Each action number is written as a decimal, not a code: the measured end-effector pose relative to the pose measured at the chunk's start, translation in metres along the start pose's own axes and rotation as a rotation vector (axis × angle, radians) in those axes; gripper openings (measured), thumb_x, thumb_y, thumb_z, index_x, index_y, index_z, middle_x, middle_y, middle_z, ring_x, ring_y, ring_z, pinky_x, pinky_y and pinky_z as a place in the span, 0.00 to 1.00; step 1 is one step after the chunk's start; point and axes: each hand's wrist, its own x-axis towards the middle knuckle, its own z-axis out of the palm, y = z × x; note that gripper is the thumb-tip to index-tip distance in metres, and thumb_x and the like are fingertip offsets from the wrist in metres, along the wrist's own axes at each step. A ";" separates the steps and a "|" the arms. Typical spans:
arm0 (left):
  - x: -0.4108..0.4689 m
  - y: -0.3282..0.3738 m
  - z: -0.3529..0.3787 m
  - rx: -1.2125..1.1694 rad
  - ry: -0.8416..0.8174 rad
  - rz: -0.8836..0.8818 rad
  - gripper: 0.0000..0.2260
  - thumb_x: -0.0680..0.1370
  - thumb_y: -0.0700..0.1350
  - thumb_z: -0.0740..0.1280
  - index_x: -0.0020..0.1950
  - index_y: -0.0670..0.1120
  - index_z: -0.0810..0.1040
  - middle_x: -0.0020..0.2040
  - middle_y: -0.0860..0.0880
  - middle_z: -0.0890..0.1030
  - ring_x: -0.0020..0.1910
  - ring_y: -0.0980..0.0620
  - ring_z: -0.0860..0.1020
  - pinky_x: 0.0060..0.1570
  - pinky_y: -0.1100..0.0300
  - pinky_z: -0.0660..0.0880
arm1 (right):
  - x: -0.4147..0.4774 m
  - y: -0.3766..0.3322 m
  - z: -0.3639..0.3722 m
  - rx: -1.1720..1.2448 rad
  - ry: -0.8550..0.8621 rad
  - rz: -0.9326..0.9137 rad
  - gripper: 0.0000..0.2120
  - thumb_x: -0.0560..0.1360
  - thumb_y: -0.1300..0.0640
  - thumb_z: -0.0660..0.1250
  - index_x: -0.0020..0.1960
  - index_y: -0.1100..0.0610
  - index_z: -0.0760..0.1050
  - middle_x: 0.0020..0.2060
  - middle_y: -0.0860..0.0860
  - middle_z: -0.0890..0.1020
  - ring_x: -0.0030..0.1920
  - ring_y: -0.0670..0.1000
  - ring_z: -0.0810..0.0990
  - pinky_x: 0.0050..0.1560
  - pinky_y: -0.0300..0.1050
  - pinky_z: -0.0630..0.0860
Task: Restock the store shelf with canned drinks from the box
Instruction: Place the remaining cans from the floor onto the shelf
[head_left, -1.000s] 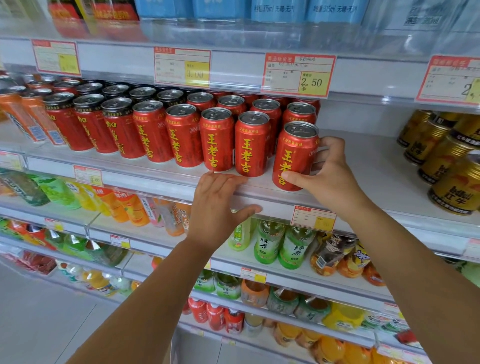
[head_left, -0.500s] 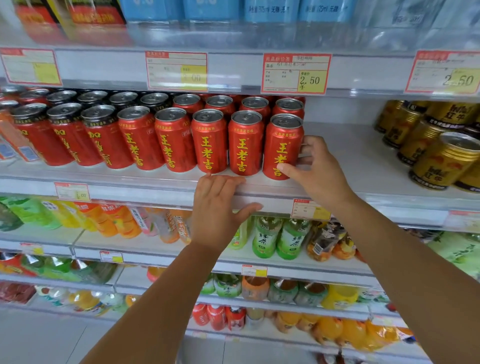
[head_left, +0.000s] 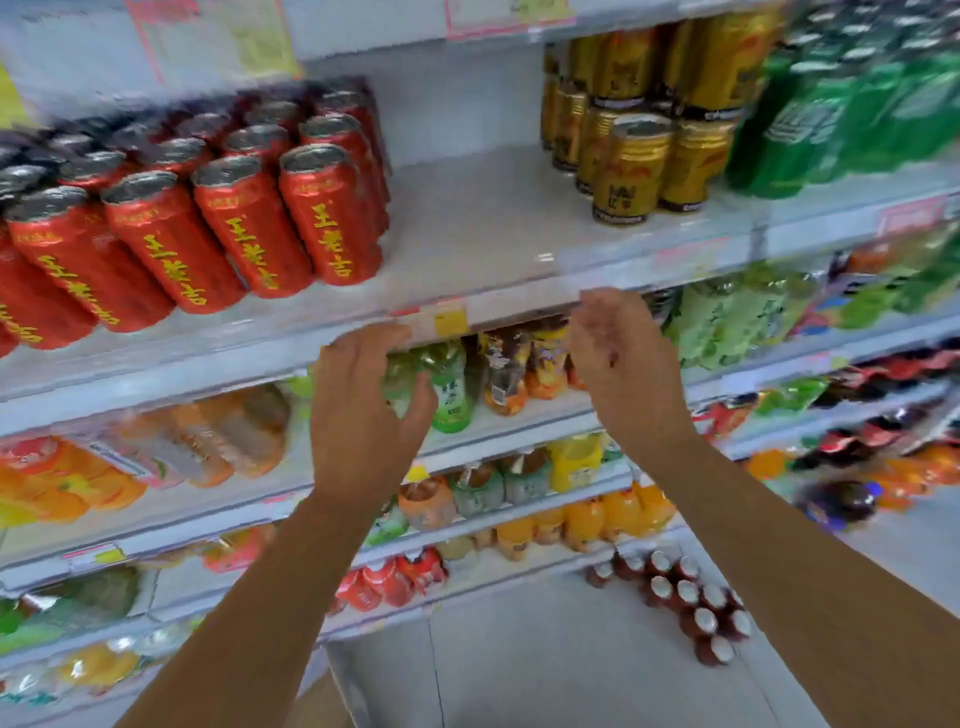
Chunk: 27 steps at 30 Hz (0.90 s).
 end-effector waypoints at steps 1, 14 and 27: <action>-0.016 0.019 0.020 -0.072 -0.109 -0.019 0.17 0.74 0.45 0.68 0.62 0.45 0.76 0.59 0.47 0.78 0.60 0.47 0.73 0.62 0.69 0.60 | -0.014 0.024 -0.023 -0.018 0.003 0.073 0.11 0.79 0.55 0.64 0.61 0.51 0.72 0.47 0.39 0.78 0.47 0.36 0.77 0.48 0.32 0.73; -0.279 0.174 0.318 -0.212 -1.224 -0.554 0.15 0.77 0.46 0.68 0.63 0.53 0.75 0.62 0.54 0.75 0.57 0.56 0.77 0.56 0.58 0.76 | -0.223 0.367 -0.267 -0.332 0.088 1.080 0.11 0.76 0.57 0.64 0.58 0.52 0.74 0.42 0.49 0.79 0.42 0.54 0.77 0.36 0.41 0.70; -0.501 0.102 0.649 -0.024 -1.611 -0.460 0.24 0.75 0.49 0.70 0.70 0.51 0.70 0.65 0.50 0.73 0.58 0.50 0.76 0.59 0.51 0.74 | -0.378 0.728 -0.185 -0.266 0.019 1.491 0.15 0.76 0.51 0.65 0.62 0.48 0.71 0.56 0.49 0.78 0.52 0.51 0.77 0.52 0.51 0.77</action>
